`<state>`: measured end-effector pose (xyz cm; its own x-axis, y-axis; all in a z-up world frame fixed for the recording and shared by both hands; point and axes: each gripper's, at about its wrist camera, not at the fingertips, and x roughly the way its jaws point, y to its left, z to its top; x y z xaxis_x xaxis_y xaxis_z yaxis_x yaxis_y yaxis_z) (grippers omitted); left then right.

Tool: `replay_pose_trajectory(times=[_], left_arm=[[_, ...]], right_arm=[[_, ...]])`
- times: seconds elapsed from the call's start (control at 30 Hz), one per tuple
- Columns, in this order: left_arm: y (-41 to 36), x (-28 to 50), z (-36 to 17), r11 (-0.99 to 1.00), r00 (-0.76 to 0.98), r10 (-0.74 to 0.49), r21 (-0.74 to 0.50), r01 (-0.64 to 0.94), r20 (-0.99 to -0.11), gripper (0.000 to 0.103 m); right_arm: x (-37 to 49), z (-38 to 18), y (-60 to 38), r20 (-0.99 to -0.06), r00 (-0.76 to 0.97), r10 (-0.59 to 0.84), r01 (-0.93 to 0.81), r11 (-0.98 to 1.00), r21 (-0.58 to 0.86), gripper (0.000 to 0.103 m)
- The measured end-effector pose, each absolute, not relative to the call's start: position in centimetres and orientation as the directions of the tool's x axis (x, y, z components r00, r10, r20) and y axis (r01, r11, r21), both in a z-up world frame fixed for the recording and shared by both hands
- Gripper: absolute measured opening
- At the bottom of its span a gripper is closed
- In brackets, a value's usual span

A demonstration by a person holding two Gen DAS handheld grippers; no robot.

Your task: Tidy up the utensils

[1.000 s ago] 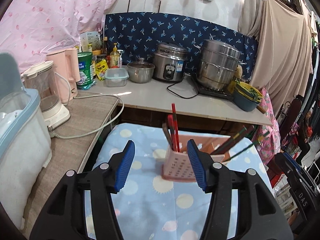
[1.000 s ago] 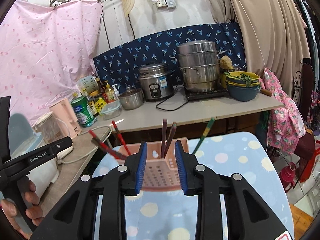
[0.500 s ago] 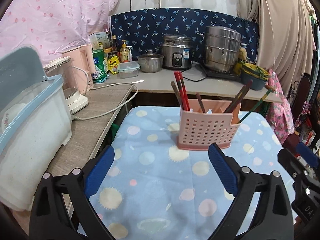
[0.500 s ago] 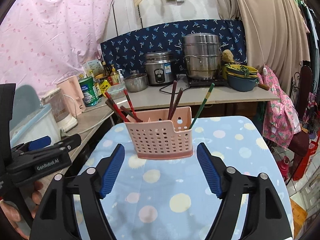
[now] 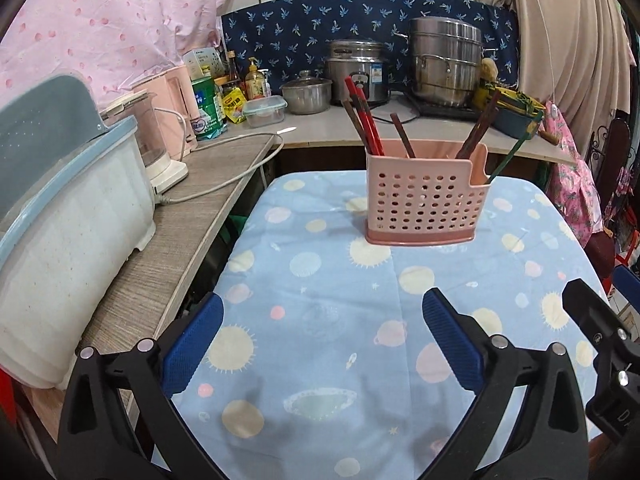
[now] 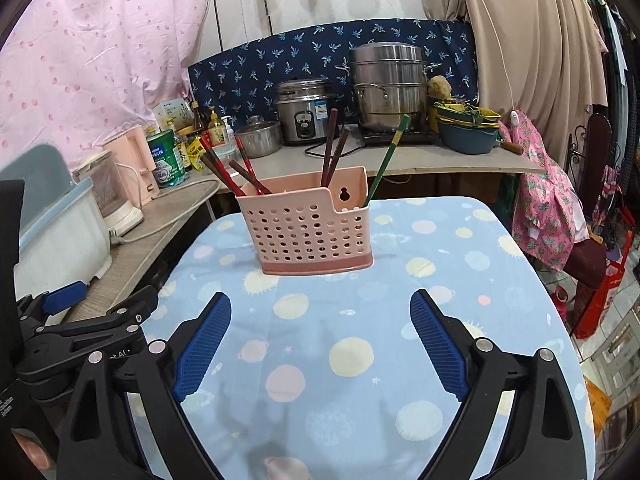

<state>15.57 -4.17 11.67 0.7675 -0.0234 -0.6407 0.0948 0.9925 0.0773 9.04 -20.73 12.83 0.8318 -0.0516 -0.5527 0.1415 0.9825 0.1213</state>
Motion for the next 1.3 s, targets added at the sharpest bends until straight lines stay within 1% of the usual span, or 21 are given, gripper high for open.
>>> replay_pose_trajectory(times=[0.1, 0.17, 0.2, 0.57, 1.3], left_arm=[[-4.0, 15.5, 11.3, 0.993, 0.758, -0.024, 0.072, 0.094, -0.652, 0.096], [-4.0, 15.5, 11.2, 0.993, 0.757, -0.024, 0.073, 0.094, -0.654, 0.096], [-4.0, 15.5, 11.2, 0.993, 0.756, -0.023, 0.073, 0.094, -0.654, 0.096], [-3.6, 16.2, 10.1, 0.995, 0.732, -0.018, 0.059, 0.08, -0.681, 0.096], [-4.7, 17.3, 9.3, 0.994, 0.726, -0.018, 0.07, 0.09, -0.687, 0.096]], right_arm=[[8.9, 12.3, -20.7, -0.561, 0.826, -0.056, 0.142, 0.984, 0.111, 0.088], [8.9, 12.0, -20.8, -0.568, 0.821, -0.057, 0.144, 0.984, 0.109, 0.092], [9.0, 11.8, -20.8, -0.575, 0.816, -0.058, 0.146, 0.983, 0.108, 0.096], [9.2, 10.6, -20.8, -0.6, 0.796, -0.077, 0.17, 0.98, 0.1, 0.096], [11.1, 9.7, -20.7, -0.623, 0.778, -0.083, 0.174, 0.981, 0.086, 0.096]])
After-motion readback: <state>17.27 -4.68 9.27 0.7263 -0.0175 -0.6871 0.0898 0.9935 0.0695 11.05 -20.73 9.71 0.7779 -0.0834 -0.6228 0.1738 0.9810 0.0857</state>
